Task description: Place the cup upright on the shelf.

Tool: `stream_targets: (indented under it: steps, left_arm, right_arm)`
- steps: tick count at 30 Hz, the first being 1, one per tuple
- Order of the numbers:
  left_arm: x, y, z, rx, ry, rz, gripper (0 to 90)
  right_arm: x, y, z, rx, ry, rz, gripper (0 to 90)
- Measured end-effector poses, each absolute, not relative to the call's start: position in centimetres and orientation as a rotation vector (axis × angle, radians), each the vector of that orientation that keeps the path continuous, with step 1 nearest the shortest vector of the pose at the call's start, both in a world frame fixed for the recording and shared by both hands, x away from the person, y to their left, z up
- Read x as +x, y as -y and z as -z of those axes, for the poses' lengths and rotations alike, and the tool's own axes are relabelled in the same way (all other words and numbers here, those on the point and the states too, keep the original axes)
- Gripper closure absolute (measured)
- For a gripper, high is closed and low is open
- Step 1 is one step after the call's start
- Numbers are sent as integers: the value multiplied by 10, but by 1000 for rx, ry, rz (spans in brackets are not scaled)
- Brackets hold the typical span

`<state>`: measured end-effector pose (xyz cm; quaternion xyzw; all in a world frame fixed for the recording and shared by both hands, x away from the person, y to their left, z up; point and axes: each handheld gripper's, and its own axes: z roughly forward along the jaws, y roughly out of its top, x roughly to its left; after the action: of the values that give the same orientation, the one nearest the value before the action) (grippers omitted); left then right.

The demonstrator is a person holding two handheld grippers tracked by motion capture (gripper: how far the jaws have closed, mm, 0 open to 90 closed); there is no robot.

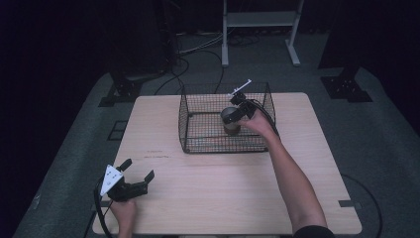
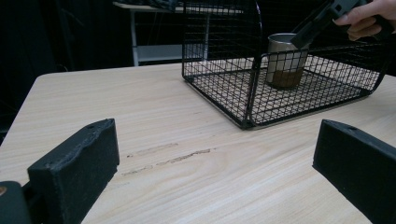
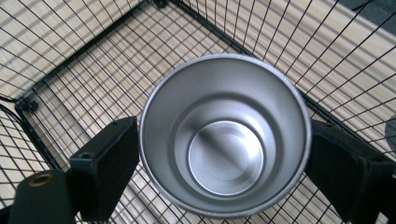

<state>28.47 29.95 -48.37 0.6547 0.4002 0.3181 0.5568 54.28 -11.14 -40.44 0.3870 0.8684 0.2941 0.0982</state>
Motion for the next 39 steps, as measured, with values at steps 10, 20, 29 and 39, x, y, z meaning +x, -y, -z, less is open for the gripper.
stream_targets:
  steps: [10,20,29,39]
  left_arm:
    - [285,-299,484,1546,-942,-751,0]
    - [285,-299,484,1549,-940,-751,0]
    - [285,-299,484,1549,-941,-753,0]
    - [285,-298,484,1553,-935,-751,0]
  right_arm:
    - [542,118,399,1170,-2541,-899,96]
    - [538,120,391,1159,-2517,-929,97]
    - [534,120,387,1146,-2515,-946,98]
    - [519,124,374,1118,-2504,-1008,121]
